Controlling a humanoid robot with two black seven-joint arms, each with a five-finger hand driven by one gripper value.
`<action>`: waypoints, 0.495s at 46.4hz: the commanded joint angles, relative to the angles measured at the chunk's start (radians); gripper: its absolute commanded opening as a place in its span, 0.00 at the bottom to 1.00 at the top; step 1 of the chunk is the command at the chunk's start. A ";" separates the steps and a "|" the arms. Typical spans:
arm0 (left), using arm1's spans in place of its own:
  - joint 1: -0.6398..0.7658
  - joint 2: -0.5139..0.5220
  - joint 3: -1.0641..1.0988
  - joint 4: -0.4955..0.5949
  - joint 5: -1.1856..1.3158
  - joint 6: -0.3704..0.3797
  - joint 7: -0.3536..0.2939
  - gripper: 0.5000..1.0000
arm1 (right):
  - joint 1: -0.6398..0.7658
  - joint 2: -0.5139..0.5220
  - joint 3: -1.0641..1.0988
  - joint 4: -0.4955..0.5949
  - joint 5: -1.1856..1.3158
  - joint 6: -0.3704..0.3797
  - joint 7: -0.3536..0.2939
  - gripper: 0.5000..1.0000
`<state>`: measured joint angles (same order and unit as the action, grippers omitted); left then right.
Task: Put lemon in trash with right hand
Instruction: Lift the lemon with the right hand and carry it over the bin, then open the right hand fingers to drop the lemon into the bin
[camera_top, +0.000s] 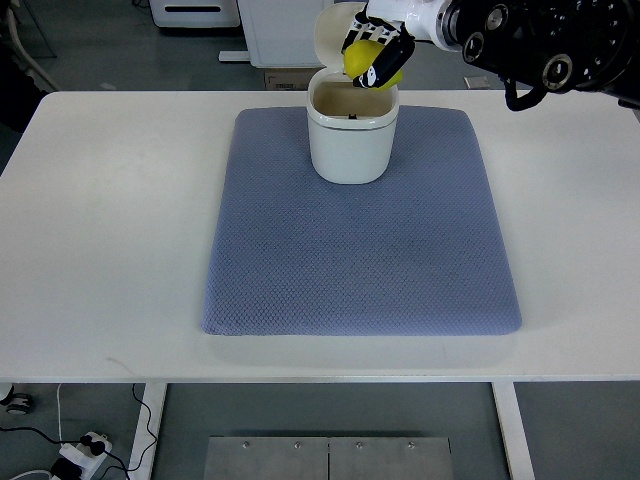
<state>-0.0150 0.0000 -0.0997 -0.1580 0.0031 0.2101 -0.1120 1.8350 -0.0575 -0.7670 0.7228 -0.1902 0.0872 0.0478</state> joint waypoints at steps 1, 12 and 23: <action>0.000 0.000 0.000 0.000 0.000 0.000 0.000 1.00 | -0.011 0.013 0.003 -0.020 0.000 0.000 0.000 0.00; 0.000 0.000 0.000 0.000 0.000 0.000 0.000 1.00 | -0.043 0.039 0.020 -0.059 0.000 -0.024 -0.002 0.00; 0.000 0.000 0.000 0.000 0.000 0.000 0.000 1.00 | -0.082 0.057 0.038 -0.097 -0.002 -0.033 -0.002 0.00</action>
<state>-0.0152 0.0000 -0.0997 -0.1580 0.0031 0.2102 -0.1120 1.7622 -0.0003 -0.7316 0.6338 -0.1910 0.0549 0.0459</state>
